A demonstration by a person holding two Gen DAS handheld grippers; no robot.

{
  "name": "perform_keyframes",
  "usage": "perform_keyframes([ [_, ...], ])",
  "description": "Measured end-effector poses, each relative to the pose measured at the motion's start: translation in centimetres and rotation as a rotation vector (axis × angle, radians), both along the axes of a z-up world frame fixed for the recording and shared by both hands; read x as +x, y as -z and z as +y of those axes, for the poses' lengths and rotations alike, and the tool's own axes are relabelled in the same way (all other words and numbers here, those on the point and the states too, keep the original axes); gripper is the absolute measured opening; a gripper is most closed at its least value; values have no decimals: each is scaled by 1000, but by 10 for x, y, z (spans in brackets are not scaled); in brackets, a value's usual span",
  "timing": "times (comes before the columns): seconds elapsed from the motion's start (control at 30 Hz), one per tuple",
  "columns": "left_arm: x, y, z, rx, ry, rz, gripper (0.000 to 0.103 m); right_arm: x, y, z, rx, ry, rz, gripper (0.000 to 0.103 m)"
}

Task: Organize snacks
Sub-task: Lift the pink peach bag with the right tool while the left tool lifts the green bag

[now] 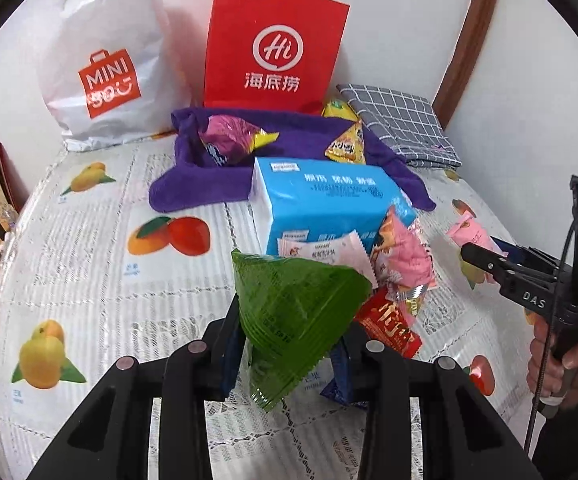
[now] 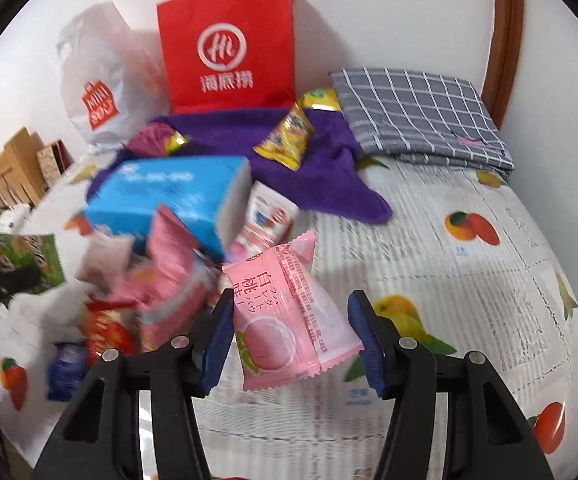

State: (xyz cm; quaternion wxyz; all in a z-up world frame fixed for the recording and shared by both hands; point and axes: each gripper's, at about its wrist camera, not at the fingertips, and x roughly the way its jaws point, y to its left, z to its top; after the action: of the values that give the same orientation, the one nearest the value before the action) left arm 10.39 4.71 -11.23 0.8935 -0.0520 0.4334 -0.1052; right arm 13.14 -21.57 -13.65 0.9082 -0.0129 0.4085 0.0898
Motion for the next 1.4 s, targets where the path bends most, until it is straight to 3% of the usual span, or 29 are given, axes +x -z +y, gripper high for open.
perform_keyframes([
  [0.2, -1, -18, -2, -7, -3, -29, 35, -8, -26, 17, 57, -36, -46, 56],
  [0.33, 2, -30, -1, -50, -2, -32, 35, -12, -41, 26, 59, -52, -73, 56],
  [0.67, 4, -47, -2, -70, -5, -40, 35, -19, -68, 35, 75, -83, -130, 56],
  [1.4, 19, -58, -6, -56, -2, -44, 35, -8, -75, 50, 92, -117, -132, 56],
])
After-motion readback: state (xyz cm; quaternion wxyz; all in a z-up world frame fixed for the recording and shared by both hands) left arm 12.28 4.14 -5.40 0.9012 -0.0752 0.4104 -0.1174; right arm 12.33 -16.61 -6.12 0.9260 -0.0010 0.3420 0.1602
